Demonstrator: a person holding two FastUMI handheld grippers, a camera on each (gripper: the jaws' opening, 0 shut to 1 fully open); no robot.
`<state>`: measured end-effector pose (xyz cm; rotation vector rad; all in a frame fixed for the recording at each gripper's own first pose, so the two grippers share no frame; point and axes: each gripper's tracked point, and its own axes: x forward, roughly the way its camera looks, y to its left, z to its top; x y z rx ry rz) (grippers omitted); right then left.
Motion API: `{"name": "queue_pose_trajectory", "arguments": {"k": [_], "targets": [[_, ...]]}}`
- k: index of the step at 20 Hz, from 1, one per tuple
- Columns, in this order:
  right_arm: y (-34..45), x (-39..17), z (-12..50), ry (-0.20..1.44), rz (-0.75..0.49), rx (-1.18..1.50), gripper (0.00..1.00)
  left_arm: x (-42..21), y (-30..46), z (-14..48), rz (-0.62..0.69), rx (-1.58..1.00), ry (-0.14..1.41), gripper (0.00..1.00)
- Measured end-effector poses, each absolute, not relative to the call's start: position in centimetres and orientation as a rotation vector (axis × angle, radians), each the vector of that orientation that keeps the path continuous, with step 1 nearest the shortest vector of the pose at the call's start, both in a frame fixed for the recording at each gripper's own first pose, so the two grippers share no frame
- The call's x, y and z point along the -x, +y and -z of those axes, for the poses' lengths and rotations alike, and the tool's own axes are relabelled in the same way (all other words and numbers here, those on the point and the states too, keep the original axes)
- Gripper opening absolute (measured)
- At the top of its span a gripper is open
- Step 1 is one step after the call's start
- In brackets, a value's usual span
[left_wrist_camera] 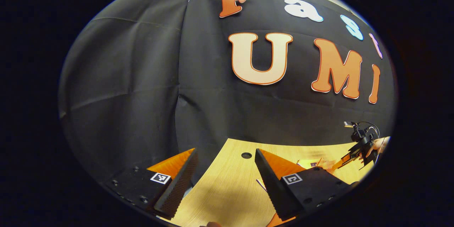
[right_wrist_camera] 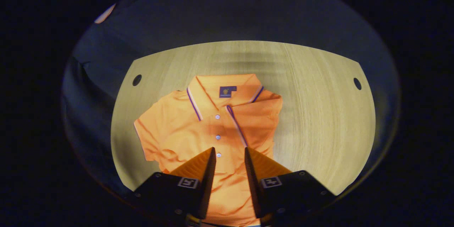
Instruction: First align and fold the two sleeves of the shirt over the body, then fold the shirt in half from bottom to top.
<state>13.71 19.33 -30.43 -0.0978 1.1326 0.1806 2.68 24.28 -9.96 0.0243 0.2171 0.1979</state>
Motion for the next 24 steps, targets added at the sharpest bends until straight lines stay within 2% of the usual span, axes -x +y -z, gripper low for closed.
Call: {"name": "queue_pose_trajectory", "arguments": {"k": [1,2,4,11,17,24], "targets": [[20.0,-13.8,30.2,1.124,-0.196,0.078,0.58,-2.7,24.3,10.2,-0.198,-0.020,0.220,0.98],[20.6,-13.7,29.8,1.116,-0.207,0.061,0.87,-2.6,24.3,10.2,-0.199,-0.017,0.221,0.98],[20.8,-13.8,29.5,1.099,-0.210,0.051,0.98,-2.6,24.2,10.2,-0.198,-0.013,0.222,0.98],[19.3,-13.9,26.4,0.981,-0.194,0.056,0.99,-4.4,21.7,11.4,-0.163,0.017,0.263,0.98],[16.9,-13.2,21.1,0.849,-0.186,0.032,0.99,-7.6,18.0,13.1,-0.110,-0.001,0.321,0.98],[13.6,-11.5,14.8,0.698,-0.178,0.014,0.99,-11.3,12.0,20.3,-0.001,0.095,0.551,0.98]]}}
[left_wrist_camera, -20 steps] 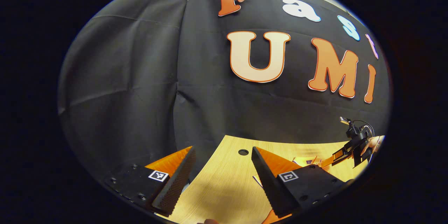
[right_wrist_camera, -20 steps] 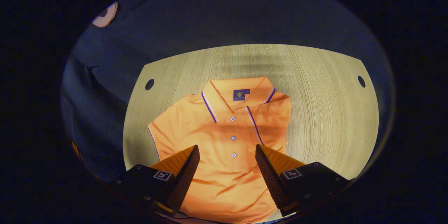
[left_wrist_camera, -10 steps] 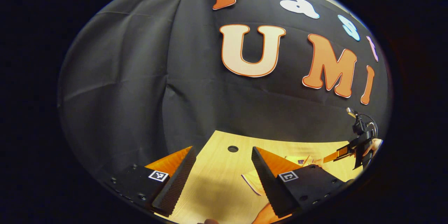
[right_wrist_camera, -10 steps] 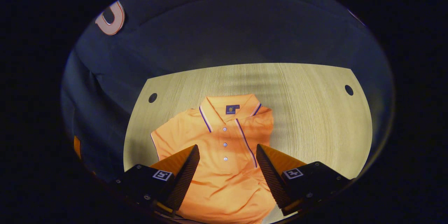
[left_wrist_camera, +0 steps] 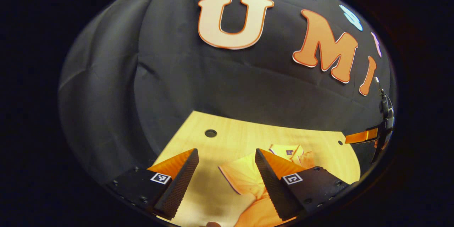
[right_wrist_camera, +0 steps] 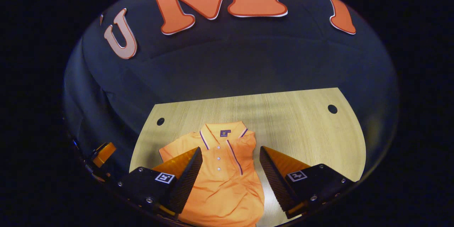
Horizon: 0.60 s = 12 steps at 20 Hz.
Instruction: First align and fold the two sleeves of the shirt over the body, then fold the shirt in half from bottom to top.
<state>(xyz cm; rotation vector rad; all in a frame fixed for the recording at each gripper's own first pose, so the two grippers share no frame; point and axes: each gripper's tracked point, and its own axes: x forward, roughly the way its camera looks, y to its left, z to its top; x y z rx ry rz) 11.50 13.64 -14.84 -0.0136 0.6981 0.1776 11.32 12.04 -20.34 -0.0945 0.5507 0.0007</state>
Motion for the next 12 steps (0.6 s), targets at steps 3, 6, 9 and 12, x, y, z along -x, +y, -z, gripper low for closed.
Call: {"name": "queue_pose_trajectory", "arguments": {"k": [3,6,9,12], "targets": [[12.9,-10.3,13.4,0.681,-0.209,0.008,0.99,-12.5,11.3,24.3,-0.023,0.120,0.704,0.99],[11.4,-9.3,13.0,0.681,-0.221,0.022,0.99,-13.4,11.0,26.8,-0.052,0.065,0.804,0.98],[9.7,-8.6,13.4,0.692,-0.217,0.015,0.99,-14.6,10.2,29.7,-0.105,0.144,0.902,0.98],[8.3,-8.0,13.1,0.689,-0.221,0.022,0.99,-15.8,10.4,32.9,-0.148,0.148,0.988,0.99]]}}
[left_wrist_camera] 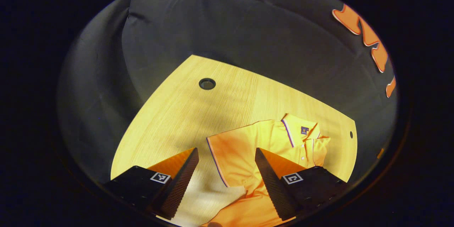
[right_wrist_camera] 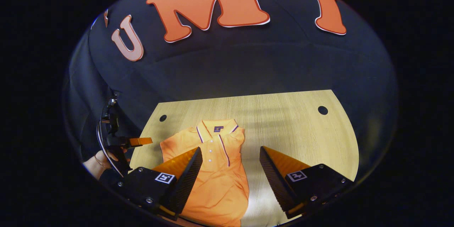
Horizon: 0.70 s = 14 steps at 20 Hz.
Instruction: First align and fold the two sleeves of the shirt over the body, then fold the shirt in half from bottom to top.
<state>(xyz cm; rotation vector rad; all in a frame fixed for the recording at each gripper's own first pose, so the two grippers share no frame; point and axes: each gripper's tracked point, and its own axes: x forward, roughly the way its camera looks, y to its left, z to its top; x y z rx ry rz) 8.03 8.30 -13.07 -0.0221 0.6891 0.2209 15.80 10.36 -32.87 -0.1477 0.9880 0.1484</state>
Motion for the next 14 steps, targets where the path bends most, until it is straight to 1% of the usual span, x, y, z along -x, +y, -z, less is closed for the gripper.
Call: {"name": "queue_pose_trajectory", "arguments": {"k": [4,6,11,14], "targets": [[7.4,-7.0,12.7,0.702,-0.256,-0.003,0.99,-15.7,10.1,37.1,-0.159,0.135,1.126,0.98],[6.6,-6.6,12.7,0.706,-0.258,-0.015,0.99,-15.1,10.7,38.6,-0.194,0.149,1.174,0.99],[4.7,-6.6,12.7,0.706,-0.254,-0.038,0.99,-13.7,10.6,41.3,-0.253,0.180,1.276,0.99],[4.0,-6.7,13.0,0.717,-0.253,-0.057,0.99,-13.4,11.1,42.3,-0.286,0.190,1.304,0.99]]}}
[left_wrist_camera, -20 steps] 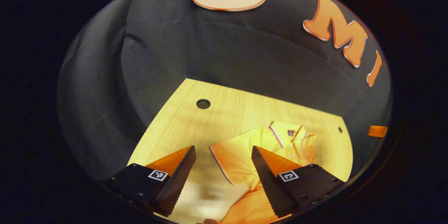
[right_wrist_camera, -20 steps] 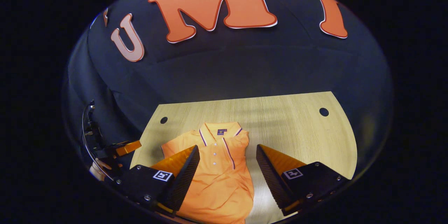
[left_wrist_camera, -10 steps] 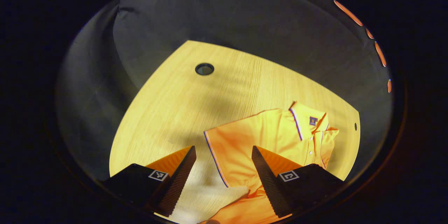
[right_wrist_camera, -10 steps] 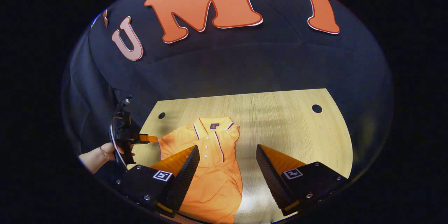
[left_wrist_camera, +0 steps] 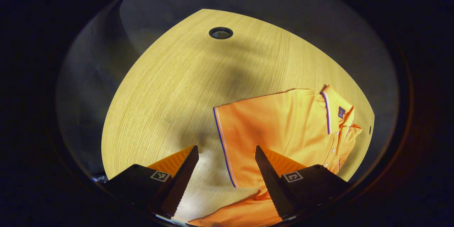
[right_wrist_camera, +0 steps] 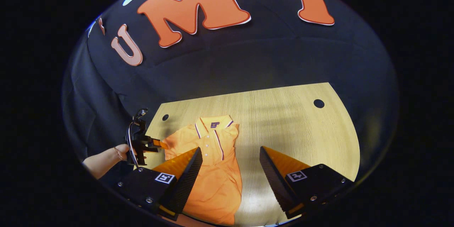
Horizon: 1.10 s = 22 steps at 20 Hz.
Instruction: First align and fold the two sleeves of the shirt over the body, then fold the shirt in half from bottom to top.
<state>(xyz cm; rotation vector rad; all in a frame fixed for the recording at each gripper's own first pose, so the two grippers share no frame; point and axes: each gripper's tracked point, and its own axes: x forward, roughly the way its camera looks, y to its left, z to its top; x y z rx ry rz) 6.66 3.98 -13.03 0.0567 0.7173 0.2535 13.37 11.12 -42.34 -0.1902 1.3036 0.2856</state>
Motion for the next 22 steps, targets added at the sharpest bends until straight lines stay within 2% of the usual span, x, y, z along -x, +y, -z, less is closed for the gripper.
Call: {"name": "queue_pose_trajectory", "arguments": {"k": [4,10,12,14,17,19,22], "targets": [[2.6,-6.5,13.6,0.732,-0.240,-0.071,0.99,-13.1,12.2,43.3,-0.340,0.189,1.318,0.98],[2.2,-6.6,13.6,0.729,-0.243,-0.105,0.99,-13.2,11.9,43.7,-0.324,0.146,1.335,0.91],[2.4,-6.5,13.6,0.729,-0.245,-0.106,0.99,-13.3,11.5,43.6,-0.314,0.155,1.328,0.83],[2.5,-6.4,13.6,0.727,-0.246,-0.105,0.99,-13.1,11.1,43.8,-0.302,0.141,1.348,0.43],[2.8,-6.1,13.5,0.729,-0.249,-0.109,0.99,-13.7,10.8,43.4,-0.258,0.145,1.336,0.44],[2.7,-5.9,13.4,0.726,-0.247,-0.109,0.99,-13.8,10.8,43.6,-0.295,0.169,1.322,0.08],[2.9,-5.6,13.3,0.725,-0.246,-0.115,0.99,-13.9,10.7,43.1,-0.283,0.156,1.311,0.08]]}}
